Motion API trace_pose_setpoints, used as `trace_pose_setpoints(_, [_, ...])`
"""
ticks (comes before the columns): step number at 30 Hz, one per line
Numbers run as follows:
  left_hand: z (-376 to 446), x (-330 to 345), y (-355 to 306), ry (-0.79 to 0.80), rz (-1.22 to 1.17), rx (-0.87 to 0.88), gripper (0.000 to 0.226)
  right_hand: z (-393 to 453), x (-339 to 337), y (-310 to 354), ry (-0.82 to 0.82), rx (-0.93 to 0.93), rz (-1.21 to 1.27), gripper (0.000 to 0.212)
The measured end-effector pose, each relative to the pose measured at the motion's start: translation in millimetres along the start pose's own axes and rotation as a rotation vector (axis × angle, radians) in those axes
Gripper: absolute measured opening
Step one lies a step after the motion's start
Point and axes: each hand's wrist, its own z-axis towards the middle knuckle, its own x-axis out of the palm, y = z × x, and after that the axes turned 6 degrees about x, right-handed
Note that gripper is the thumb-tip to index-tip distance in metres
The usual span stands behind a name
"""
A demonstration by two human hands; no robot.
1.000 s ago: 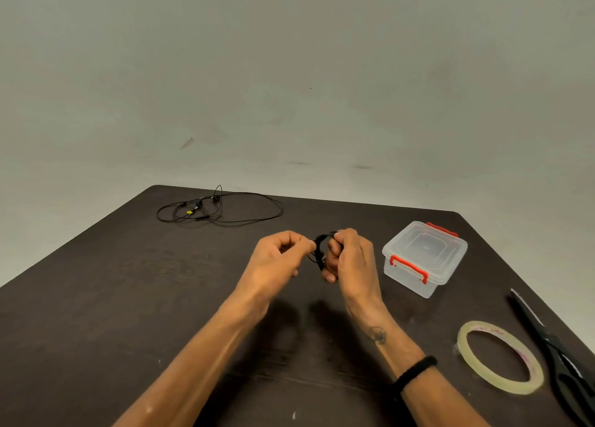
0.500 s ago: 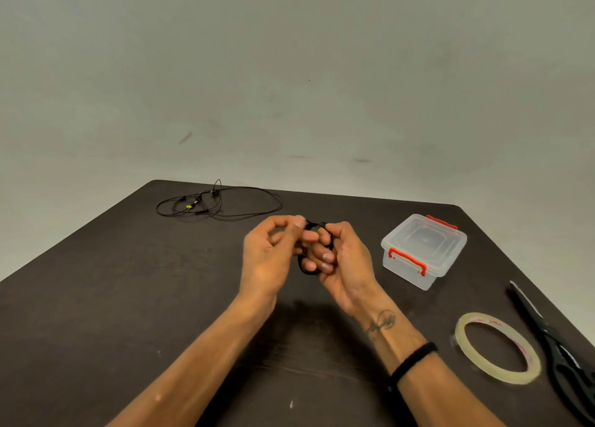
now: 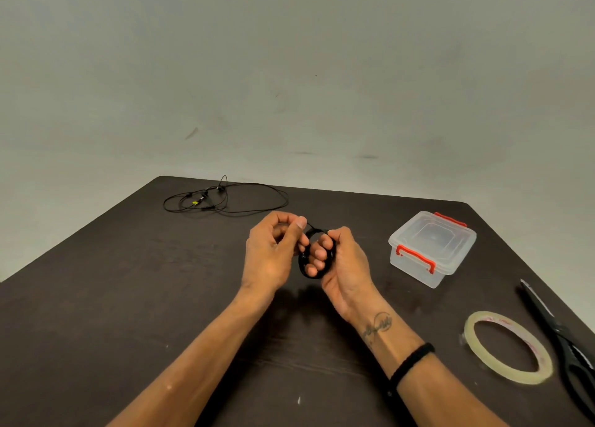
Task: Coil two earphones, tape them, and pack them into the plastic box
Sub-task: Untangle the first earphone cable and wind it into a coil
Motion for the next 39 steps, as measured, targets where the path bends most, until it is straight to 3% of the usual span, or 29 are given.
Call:
trace_pose_setpoints(5, [2.3,2.4,-2.7,-0.039,-0.292,-0.207,0.009,2.0,1.3,-1.4,0.011,-0.089,-0.03,0.037])
trace_pose_setpoints(9, [1.1,2.8,-0.5,-0.057,-0.227,-0.172,0.009,3.5,0.6,-9.9,-0.023,-0.1,-0.061,0.031])
trace_pose_setpoints(16, [2.4,0.8,1.8,-0.066,-0.197,-0.179,0.011,2.8,-4.3,-3.1,-0.008,0.043,-0.034,0.023])
trace_pose_setpoints(20, [4.9,-0.7,-2.0,-0.042,-0.196,-0.16,0.011,7.7,-7.1,0.2,-0.033,-0.068,-0.221,0.023])
trace_pose_setpoints(26, [5.1,-1.3,-6.3,-0.046,-0.459,-0.428,0.016,10.1,-2.2,-10.7,-0.052,-0.156,-0.325,0.031])
trace_pose_setpoints(32, [7.5,-4.3,-10.3,0.071,-0.233,-0.242,0.019,10.0,-5.3,-11.7,-0.05,-0.176,-0.301,0.027])
trace_pose_setpoints(35, [9.6,-9.3,-7.6,0.117,-0.229,-0.29,0.02,11.2,-5.3,-5.5,-0.051,-0.12,-0.126,0.029])
trace_pose_setpoints(39, [13.6,-14.4,5.3,0.125,0.082,-0.086,0.023,10.9,-11.2,2.8,-0.014,-0.015,0.098,0.023])
